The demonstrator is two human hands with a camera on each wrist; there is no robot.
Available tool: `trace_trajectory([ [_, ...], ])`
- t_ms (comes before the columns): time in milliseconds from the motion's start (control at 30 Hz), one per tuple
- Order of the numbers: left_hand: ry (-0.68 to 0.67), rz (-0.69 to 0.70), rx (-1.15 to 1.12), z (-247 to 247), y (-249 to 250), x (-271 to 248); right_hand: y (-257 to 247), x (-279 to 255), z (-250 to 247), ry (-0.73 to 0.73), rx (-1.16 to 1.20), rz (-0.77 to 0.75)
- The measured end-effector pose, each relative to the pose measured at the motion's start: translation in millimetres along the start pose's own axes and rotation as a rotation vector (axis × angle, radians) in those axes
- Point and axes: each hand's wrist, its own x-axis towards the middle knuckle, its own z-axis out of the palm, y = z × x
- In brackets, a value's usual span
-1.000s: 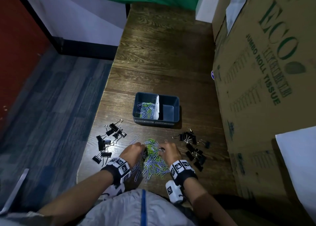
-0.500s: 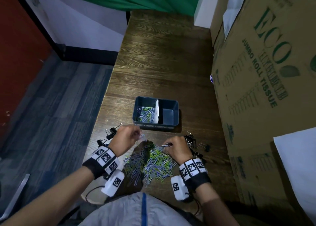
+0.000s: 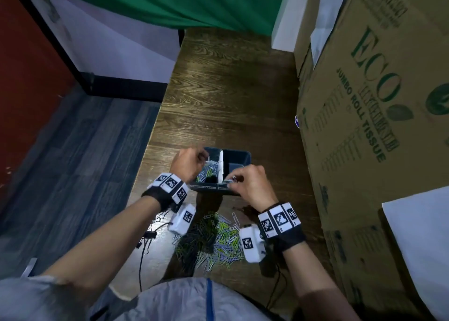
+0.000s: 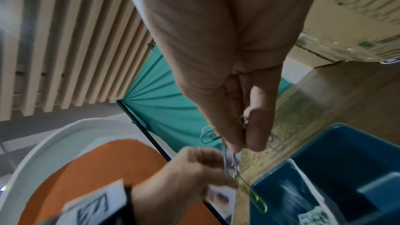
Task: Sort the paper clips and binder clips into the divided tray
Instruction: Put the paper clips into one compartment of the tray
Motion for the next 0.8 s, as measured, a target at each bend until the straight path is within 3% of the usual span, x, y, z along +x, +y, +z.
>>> trace_trajectory([
  [133, -0.007, -0.002, 0.130, 19.4, -18.7, -36.2, -21.9, 32.0, -6.8, 0.069, 0.010, -0.060],
  [400, -0.438, 0.032, 0.372, 66.3, -49.2, -95.3, -21.8, 80.0, 39.4, -0.001, -0.054, -0.061],
  [667, -0.624, 0.021, 0.465, 99.7, -55.1, -96.4, 45.2, 24.0, 85.5, -0.095, -0.027, 0.046],
  [800, -0.707, 0.152, 0.486, 113.1, -53.1, -108.7, 86.3, -12.9, 106.9, -0.252, -0.212, 0.187],
])
